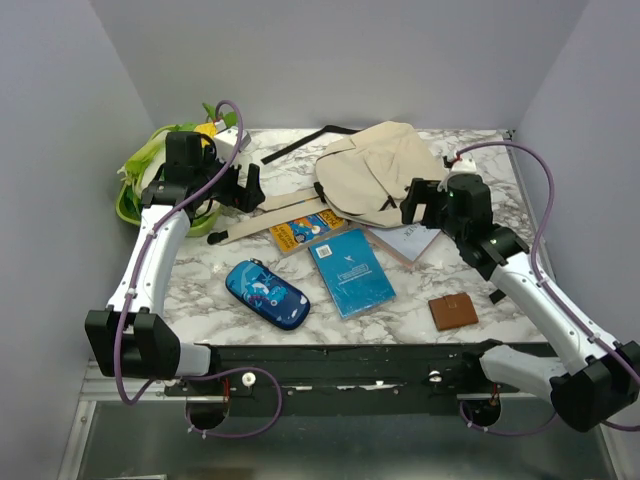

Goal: Pack the student bag
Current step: Adjust the student bag at the center of the board.

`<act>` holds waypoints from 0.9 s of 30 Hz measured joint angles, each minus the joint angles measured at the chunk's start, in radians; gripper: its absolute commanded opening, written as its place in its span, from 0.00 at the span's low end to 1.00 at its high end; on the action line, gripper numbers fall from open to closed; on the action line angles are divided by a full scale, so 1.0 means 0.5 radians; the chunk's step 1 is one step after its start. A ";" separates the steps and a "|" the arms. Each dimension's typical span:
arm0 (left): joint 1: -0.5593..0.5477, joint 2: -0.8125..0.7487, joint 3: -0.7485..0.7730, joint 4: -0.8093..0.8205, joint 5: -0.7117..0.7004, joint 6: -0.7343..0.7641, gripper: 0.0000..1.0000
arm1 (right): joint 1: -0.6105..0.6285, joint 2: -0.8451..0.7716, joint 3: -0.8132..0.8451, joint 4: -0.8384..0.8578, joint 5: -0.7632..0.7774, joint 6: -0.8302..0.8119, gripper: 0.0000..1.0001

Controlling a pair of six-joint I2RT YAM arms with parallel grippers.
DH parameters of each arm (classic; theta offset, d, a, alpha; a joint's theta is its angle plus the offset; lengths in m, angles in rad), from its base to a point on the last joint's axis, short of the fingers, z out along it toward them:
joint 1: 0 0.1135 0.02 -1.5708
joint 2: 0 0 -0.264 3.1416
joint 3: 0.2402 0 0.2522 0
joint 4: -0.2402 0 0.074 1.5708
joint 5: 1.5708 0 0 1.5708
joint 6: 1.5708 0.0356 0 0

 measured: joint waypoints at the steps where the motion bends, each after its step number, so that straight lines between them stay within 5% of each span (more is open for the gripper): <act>1: 0.000 0.000 0.000 0.001 0.001 0.000 0.99 | 0.000 0.002 -0.007 0.003 -0.004 -0.001 1.00; 27: 0.000 0.325 0.169 0.031 0.125 0.011 0.99 | 0.002 1.042 0.559 0.057 -0.092 0.159 0.94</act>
